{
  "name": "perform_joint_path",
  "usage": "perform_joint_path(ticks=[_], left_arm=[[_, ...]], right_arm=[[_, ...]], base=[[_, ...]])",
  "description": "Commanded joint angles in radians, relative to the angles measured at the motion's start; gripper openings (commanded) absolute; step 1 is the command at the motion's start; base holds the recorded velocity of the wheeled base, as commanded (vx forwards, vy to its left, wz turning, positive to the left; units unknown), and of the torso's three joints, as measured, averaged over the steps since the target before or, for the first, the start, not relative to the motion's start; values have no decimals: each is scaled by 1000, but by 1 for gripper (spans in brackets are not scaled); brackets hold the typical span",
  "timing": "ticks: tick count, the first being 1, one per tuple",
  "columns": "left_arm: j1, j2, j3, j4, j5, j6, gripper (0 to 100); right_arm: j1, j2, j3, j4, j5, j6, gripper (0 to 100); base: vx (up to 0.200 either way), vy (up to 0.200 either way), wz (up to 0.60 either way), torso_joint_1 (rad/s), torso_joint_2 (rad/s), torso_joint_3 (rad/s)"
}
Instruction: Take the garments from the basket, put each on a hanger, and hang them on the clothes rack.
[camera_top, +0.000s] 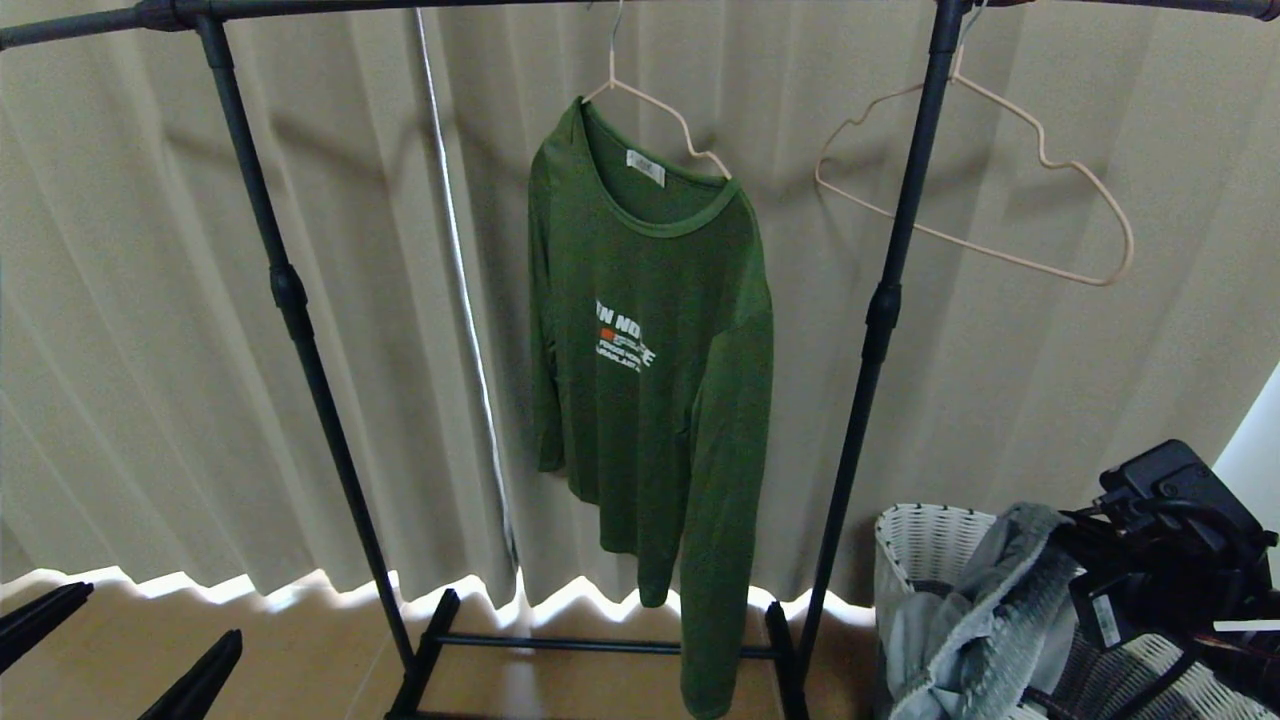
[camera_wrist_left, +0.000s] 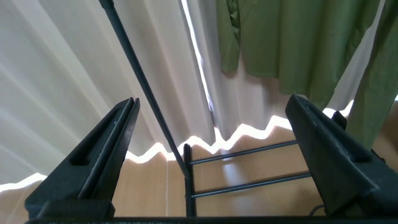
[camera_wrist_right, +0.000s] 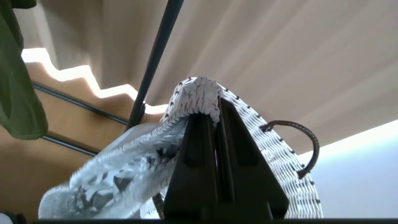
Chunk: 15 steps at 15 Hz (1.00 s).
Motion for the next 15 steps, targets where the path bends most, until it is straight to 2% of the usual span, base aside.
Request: perform_joint_path(ticks=[1,15], left_arm=[[0,1,0,0,0,0,100],[0,6,0,1,0,0,100]], right_arm=[[0,1,2,1,0,1,0],[2,21,2,0,23,1,0]], base=[[0,0,0,0,0,0],[0,0,0,0,0,0]])
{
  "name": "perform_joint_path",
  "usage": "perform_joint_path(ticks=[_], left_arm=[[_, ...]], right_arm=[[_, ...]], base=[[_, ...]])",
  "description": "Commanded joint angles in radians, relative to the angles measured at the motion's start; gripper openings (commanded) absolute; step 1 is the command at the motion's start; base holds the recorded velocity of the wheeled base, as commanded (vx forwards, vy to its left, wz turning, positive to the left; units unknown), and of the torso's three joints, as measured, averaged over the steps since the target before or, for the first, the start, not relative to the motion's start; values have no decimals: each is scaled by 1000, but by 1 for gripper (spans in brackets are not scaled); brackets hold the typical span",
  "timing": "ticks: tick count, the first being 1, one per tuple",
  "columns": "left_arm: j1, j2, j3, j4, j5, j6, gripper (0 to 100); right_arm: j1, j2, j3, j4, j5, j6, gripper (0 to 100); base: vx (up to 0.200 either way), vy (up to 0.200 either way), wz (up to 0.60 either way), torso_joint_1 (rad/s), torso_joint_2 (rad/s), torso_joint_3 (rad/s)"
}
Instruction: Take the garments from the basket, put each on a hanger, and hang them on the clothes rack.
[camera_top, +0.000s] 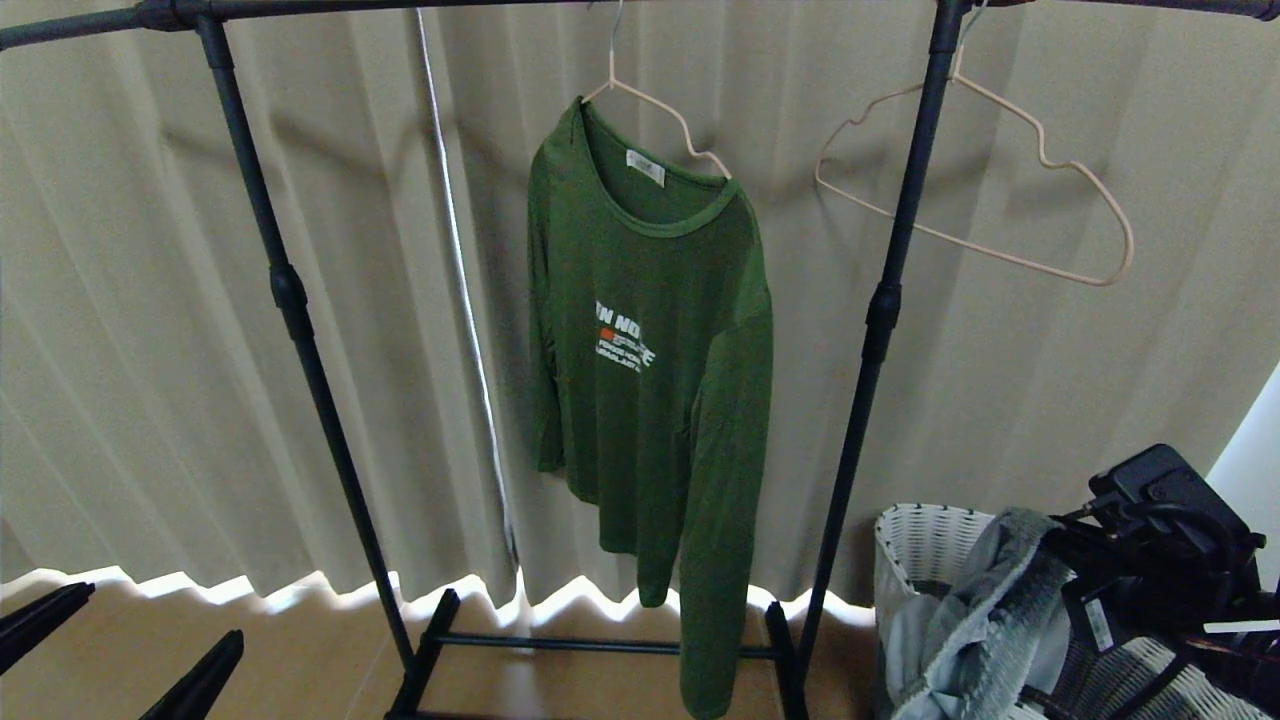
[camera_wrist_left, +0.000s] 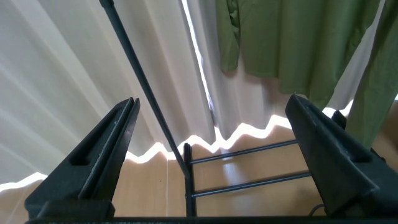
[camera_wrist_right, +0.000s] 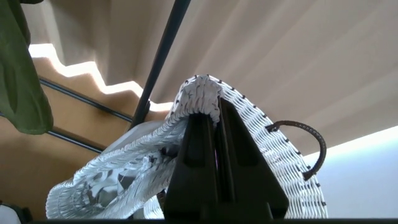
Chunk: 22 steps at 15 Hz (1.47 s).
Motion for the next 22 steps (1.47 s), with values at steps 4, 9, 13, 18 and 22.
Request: perform_joint_path(ticks=[4,9,13,18,22], left_arm=[[-5,2,0,4,-3,-2,100],[-74,10,-46,165,-228,-2,100],[-178,119,-186,202,-253,0,100],[-296,329,-370,194,-254,0,100],[-442,518,-407,88,-253,-54,100]], right_arm=[[3,14,-1,0,3,0,0],[51,6,-105,1,132,-2,0],[206,3,-181,3,161,46,0],[307,5,-283,6,207,55,0],[327,3,-337,1,277,126,0]], base=[[0,0,0,0,0,0],[0,0,0,0,0,0],[0,0,0,0,0,0],[0,0,0,0,0,0],[0,0,0,0,0,0]])
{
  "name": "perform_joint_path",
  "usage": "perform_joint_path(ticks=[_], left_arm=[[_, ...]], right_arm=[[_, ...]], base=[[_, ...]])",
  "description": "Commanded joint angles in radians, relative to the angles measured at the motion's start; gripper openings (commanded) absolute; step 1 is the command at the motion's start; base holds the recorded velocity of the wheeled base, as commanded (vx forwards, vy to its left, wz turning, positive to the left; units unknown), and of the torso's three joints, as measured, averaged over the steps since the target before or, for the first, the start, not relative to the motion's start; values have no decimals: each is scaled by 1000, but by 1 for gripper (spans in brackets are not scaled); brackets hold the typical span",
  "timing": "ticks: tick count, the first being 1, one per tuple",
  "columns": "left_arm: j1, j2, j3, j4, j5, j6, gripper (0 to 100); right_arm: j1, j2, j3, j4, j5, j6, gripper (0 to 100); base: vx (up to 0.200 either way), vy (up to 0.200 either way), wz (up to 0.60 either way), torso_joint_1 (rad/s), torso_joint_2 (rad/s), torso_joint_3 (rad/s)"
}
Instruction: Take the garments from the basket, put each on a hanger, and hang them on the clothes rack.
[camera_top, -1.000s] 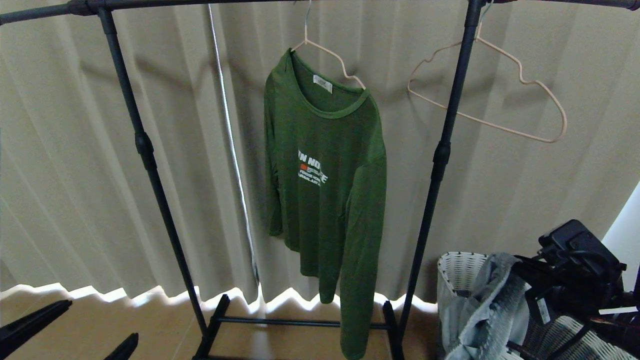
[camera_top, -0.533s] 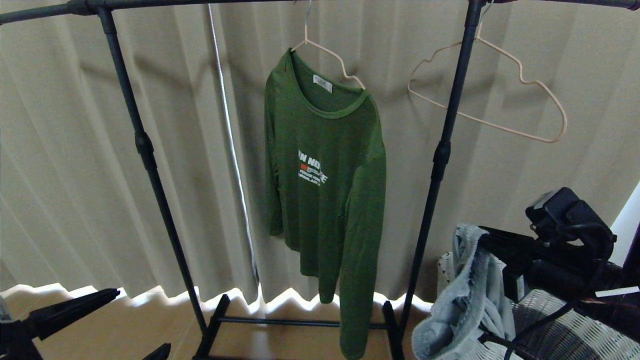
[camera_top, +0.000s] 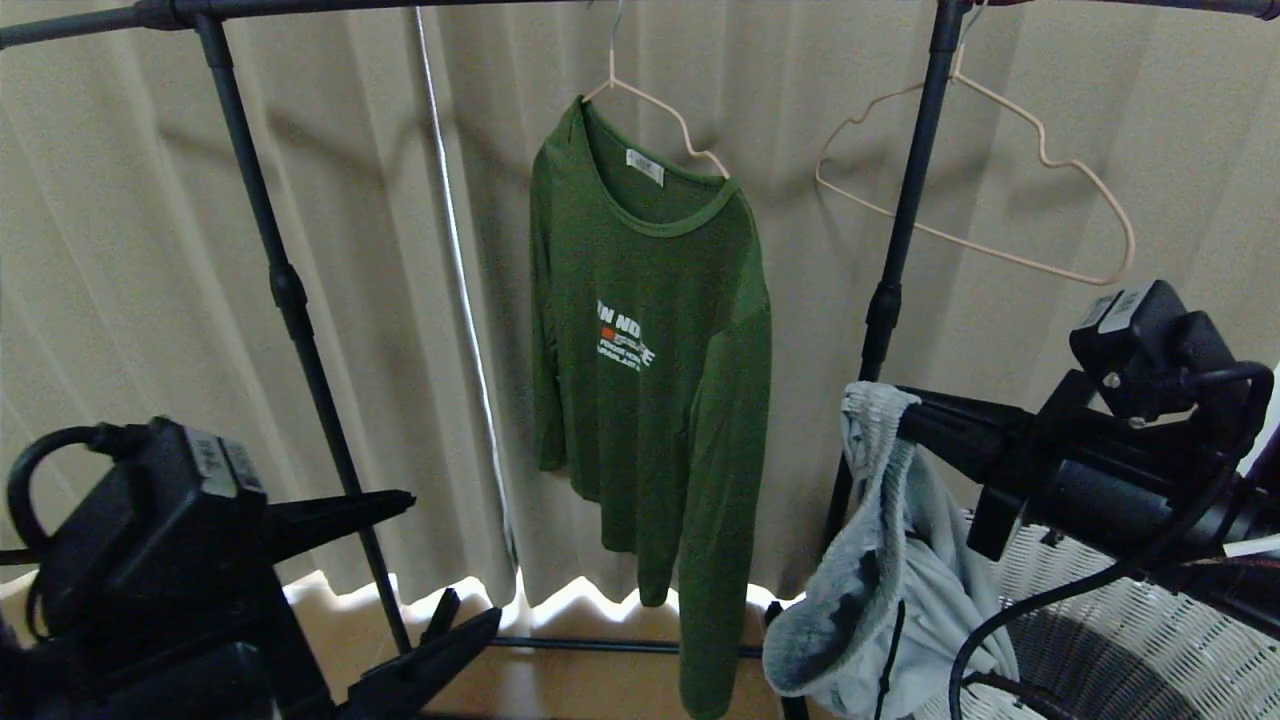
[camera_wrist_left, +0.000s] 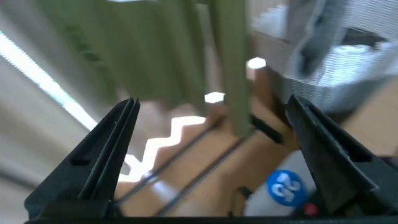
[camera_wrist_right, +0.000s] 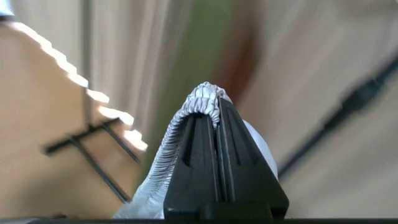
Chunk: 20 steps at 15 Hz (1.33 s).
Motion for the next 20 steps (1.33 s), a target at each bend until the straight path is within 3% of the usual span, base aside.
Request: perform_joint_path(ticks=[1,4,8,13,16,20], left_arm=[[-117,199,-46,-95,1,-62,100],[-241,335,-124,-119,3,-157,100],[-350,481,-101,-250,3,-177,100],[-326,637,-112,-372,10,-317,100],[-318,715,-130,-388,82,-323,100],[-306,778,-112,-454,119,-321,100]], right_arm=[[17,0,-37,0,10,20,0],[73,0,-96,5,45,92,0],[125,4,-122,0,63,107,0],[153,-30,-117,-2,91,130,0],[175,-56,-114,0,114,136,0],[175,-62,-115,-2,114,136,0]], base=[[0,0,0,0,0,0],[0,0,0,0,0,0],[0,0,0,0,0,0],[0,0,0,0,0,0],[0,0,0,0,0,0],[0,0,0,0,0,0]])
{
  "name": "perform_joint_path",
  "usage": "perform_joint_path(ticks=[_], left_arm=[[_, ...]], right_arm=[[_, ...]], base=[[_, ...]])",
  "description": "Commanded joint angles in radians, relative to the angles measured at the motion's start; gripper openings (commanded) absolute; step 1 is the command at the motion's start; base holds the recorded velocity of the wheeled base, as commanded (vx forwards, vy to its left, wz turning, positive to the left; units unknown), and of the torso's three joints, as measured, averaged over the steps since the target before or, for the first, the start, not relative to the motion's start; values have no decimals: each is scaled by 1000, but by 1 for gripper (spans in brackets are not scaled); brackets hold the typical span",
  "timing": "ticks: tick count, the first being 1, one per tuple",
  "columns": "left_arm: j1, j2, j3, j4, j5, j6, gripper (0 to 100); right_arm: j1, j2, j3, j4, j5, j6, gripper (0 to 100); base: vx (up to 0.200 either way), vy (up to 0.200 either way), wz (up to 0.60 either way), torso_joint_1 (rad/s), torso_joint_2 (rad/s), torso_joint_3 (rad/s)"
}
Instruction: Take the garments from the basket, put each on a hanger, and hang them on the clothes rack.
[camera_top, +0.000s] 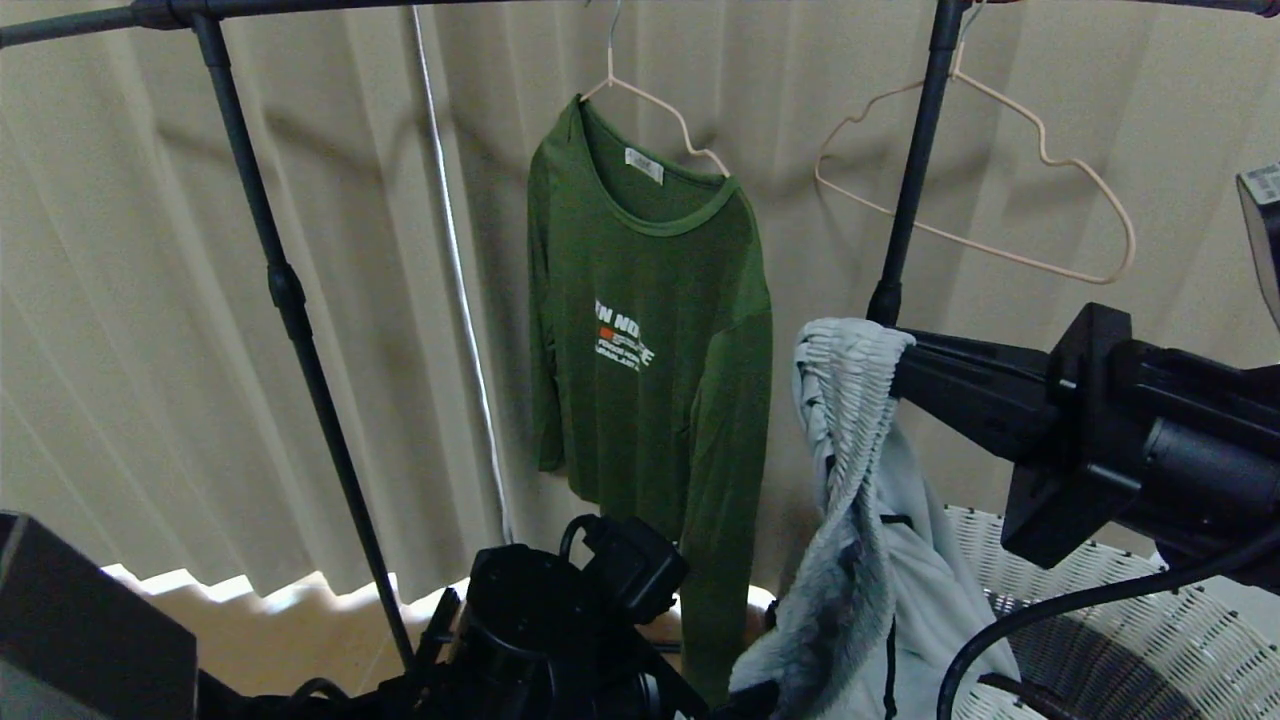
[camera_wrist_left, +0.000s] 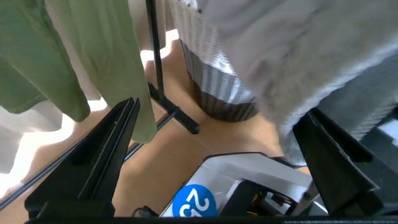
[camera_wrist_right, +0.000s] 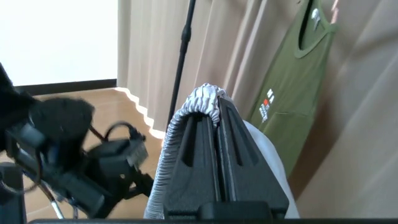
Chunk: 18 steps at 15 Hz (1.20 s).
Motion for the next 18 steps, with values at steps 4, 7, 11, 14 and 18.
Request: perform_joint_path(ticks=[4,7,11,14,18], left_arm=[[6,28,62,-63,3,9,0],[0,-36,240,-217,10,103,0],[80,-81,507,-595,35,232,0],[207,-180,507,-595,78,269,0],[411,-325,441,-497,78,319,0]], right_arm=[[-1,-21,4,0,0,0,0],[-2,-20,15,0,0,25,0],[-18,-18,21,3,-3,74,0],[-22,-11,49,2,-6,72,0],[-67,11,47,2,-7,71,0]], base=[[0,0,0,0,0,0],[0,0,0,0,0,0],[0,0,0,0,0,0],[0,0,0,0,0,0],[0,0,0,0,0,0]])
